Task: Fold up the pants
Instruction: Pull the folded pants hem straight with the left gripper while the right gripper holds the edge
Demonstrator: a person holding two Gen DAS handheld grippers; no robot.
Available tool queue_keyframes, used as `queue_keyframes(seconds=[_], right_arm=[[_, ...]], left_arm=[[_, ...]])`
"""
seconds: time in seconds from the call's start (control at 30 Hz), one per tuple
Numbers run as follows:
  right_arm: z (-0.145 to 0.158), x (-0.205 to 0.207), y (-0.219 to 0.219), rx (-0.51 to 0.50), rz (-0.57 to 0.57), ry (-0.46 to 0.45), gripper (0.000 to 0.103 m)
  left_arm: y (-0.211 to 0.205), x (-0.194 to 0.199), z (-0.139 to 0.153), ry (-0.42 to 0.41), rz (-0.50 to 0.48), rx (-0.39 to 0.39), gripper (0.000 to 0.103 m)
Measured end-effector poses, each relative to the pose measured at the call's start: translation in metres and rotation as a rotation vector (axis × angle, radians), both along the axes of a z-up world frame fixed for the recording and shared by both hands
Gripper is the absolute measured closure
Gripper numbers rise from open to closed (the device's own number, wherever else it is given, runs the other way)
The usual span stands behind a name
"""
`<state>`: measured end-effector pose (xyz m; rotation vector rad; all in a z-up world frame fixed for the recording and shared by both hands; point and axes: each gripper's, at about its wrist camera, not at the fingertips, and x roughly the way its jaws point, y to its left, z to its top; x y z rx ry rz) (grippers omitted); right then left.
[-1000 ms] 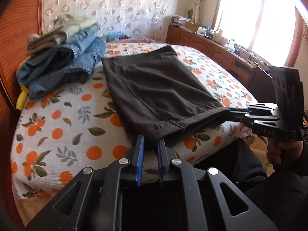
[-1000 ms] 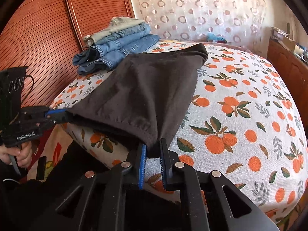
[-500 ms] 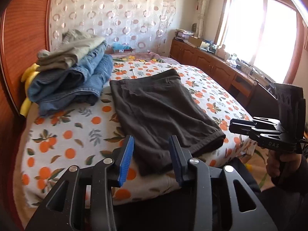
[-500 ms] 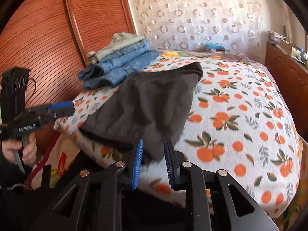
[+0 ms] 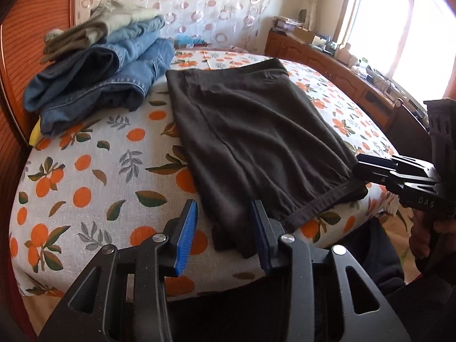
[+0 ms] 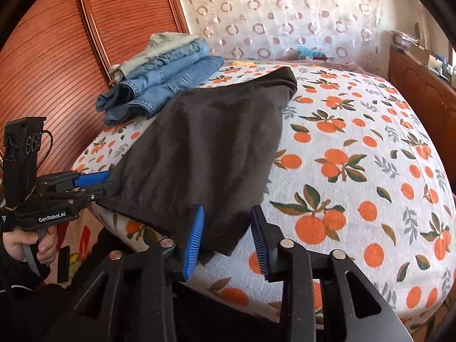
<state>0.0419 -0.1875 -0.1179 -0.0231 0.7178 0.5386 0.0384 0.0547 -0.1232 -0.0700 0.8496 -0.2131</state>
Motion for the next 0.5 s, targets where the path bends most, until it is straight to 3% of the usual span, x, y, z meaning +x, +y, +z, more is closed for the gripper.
queue_keyframes(seconds=[0.37, 0.5], right_arm=[[-0.004, -0.005, -0.002, 0.012, 0.021, 0.034, 0.063], [-0.005, -0.004, 0.0, 0.019, 0.027, 0.037, 0.063]], left_arm=[[-0.004, -0.012, -0.003, -0.049, 0.017, -0.009, 0.064], [-0.006, -0.011, -0.003, -0.048, 0.005, -0.007, 0.069]])
